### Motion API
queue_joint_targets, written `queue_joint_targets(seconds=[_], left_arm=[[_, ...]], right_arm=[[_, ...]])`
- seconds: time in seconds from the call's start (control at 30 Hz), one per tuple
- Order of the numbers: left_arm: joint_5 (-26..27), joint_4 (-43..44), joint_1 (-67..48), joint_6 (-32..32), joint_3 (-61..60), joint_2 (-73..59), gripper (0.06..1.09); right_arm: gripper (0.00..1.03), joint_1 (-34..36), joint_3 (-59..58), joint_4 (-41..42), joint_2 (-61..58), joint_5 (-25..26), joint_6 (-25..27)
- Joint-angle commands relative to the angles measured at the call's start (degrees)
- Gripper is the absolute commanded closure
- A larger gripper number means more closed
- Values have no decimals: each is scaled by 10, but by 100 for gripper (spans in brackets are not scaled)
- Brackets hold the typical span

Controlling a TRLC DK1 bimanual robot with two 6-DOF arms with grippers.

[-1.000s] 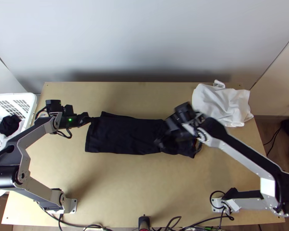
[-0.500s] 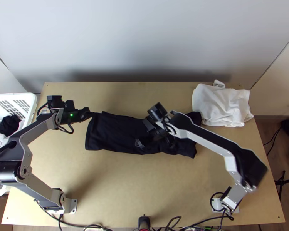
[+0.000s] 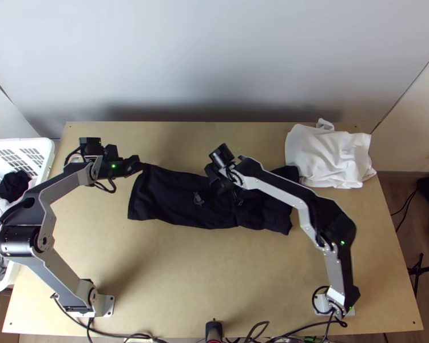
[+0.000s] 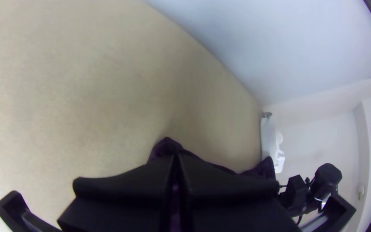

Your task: Fold the t-shirt

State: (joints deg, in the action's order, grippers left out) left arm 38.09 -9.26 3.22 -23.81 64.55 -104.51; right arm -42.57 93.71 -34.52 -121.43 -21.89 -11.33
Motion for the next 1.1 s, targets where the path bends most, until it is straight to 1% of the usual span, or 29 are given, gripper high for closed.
queue_joint_targets(seconds=[0.0, 0.13, 0.17, 0.2, 0.23, 0.33, 0.37, 0.4, 0.47, 0.63, 0.7, 0.77, 0.83, 0.87, 0.97, 1.07], left_arm=[[-9, -1, -8, 4, 10, -21, 105], [-11, 5, -7, 7, 11, -20, 105], [-11, 7, -4, 4, 14, -19, 101], [-10, 12, -1, 0, 14, -16, 91], [-11, 20, 2, -2, 14, -11, 77], [-9, 16, 13, 3, 15, 5, 16], [-9, 5, 19, 3, 15, 11, 10], [-9, -17, 26, -1, 20, 15, 10], [-9, -68, 42, -28, 36, 22, 10], [-7, -173, 82, -46, 50, 56, 10], [-6, -222, 93, -27, 44, 52, 10], [-6, -279, 102, 5, 41, 40, 10], [-6, -313, 112, 35, 34, 39, 10], [1, -318, 115, 47, 23, 45, 10], [49, -314, 126, 99, -25, 66, 11], [98, -294, 135, 133, -67, 70, 11]], right_arm=[[5, 11, 16, 21, -49, 11, 0], [5, 13, 26, 24, -53, 14, -1], [5, 13, 27, 24, -54, 15, -1], [5, 13, 27, 24, -54, 15, -1], [5, 13, 26, 24, -53, 15, -1], [5, 13, 24, 24, -53, 16, 0], [5, 12, 24, 24, -53, 16, 0], [5, 13, 23, 24, -53, 16, 0], [5, 13, 22, 24, -52, 16, 0], [5, 12, 21, 24, -52, 17, 0], [5, 11, 21, 24, -52, 17, 1], [5, 11, 20, 24, -52, 17, 3], [5, 11, 20, 24, -51, 17, 3], [5, 10, 20, 24, -51, 17, 3], [5, 8, 20, 25, -51, 19, 5], [5, 8, 21, 24, -52, 20, 6]])
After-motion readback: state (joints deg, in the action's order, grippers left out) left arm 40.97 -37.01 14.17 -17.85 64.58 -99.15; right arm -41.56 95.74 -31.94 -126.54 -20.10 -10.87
